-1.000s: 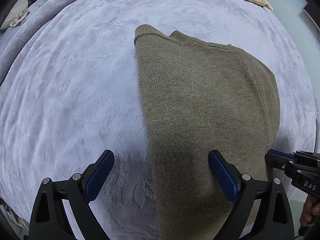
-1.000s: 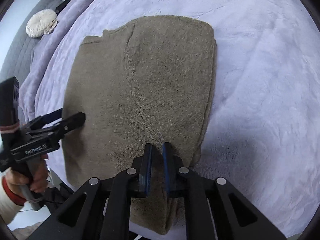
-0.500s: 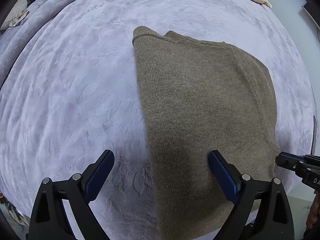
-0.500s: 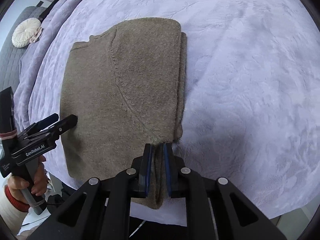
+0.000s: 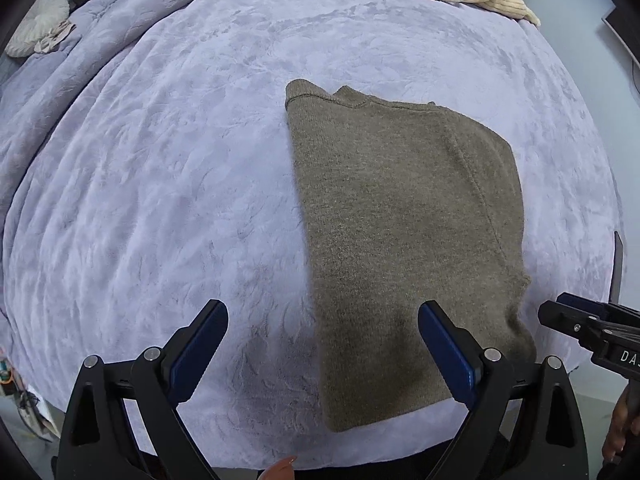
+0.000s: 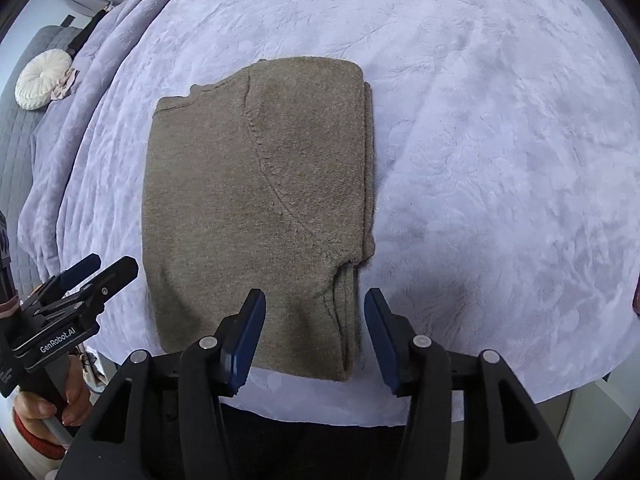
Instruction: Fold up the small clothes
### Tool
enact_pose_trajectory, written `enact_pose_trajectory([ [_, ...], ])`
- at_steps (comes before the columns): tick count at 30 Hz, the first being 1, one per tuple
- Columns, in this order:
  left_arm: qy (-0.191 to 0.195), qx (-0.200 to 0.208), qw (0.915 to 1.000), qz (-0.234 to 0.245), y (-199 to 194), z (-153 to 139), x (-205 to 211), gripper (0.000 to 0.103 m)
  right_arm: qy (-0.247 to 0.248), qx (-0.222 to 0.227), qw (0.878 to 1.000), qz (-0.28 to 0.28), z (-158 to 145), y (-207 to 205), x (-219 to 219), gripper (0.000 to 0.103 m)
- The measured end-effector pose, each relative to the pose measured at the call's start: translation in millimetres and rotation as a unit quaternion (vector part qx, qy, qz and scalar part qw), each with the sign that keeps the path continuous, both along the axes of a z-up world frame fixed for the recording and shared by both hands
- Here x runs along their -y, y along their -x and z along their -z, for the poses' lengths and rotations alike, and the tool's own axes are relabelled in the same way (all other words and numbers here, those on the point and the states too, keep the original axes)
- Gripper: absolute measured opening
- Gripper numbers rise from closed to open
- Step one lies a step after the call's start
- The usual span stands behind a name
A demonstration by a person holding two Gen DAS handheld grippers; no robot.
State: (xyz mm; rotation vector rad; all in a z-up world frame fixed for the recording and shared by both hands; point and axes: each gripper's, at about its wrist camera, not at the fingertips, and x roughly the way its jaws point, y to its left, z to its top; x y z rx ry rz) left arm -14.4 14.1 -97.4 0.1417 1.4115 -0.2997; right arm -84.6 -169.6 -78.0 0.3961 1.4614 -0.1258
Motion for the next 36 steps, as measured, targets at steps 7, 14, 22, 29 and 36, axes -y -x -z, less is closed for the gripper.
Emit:
enact_pose_trajectory([
  [7, -0.030, 0.034, 0.9989, -0.005, 0.5, -21.0, -4.4, 0.103, 0.048, 0.020, 0.999, -0.012, -18.7, -10.4, -25.1, 0.087],
  [14, -0.032, 0.012, 0.9991, -0.025, -4.3, -29.6, -13.1, 0.103, 0.093, 0.012, 0.995, -0.026, -29.6, -20.5, -36.7, 0.102],
  [22, -0.046, -0.016, 0.9986, -0.021, -2.1, -24.0, -13.8, 0.103, 0.118, 0.004, 0.993, -0.022, -34.4, -26.9, -42.7, 0.102],
  [29, -0.048, -0.025, 0.9983, -0.022, -2.2, -21.6, -13.9, 0.103, 0.121, 0.000, 0.993, -0.015, -34.9, -28.8, -41.4, 0.102],
  [36, -0.050, -0.021, 0.9983, -0.020, -1.4, -24.4, -10.3, 0.103, 0.121, -0.006, 0.993, -0.016, -32.2, -31.6, -40.7, 0.102],
])
